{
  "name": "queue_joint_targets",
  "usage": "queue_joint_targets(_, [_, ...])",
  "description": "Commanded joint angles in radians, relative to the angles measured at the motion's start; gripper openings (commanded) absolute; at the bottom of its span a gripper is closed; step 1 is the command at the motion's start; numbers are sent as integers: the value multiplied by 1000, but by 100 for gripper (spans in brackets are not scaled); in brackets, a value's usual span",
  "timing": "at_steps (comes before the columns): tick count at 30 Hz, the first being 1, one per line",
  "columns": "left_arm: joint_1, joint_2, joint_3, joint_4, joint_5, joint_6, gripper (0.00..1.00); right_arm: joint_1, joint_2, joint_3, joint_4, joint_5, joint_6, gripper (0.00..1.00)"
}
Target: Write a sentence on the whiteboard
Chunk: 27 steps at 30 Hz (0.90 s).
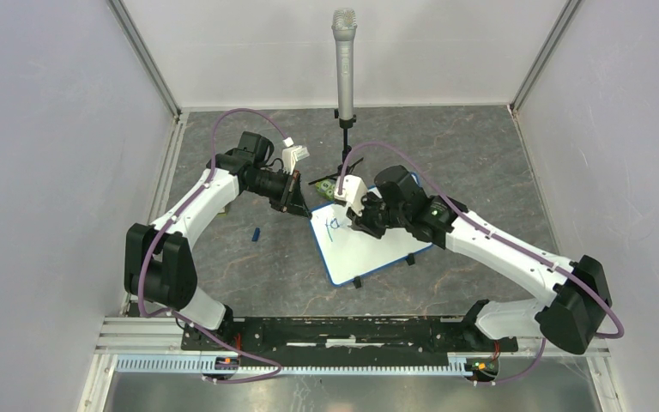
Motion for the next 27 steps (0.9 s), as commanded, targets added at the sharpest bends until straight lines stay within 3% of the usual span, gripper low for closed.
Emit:
queue_joint_targets(1, [-2,-31,1,5,-16,30,3,-1,-44,30,7,-41,-2,0])
queue_joint_targets(14, [-2,-18,43,-37,33,51,32,-128,-108,26,59,-194,27,0])
queue_joint_targets(21, [-2,7,59,-43,59,56,33,-137,-107,-3,91,-218,36,0])
queue_joint_targets(27, [-2,9,56,-43,58,57,23,-135,-94,-17,117,-206,53,0])
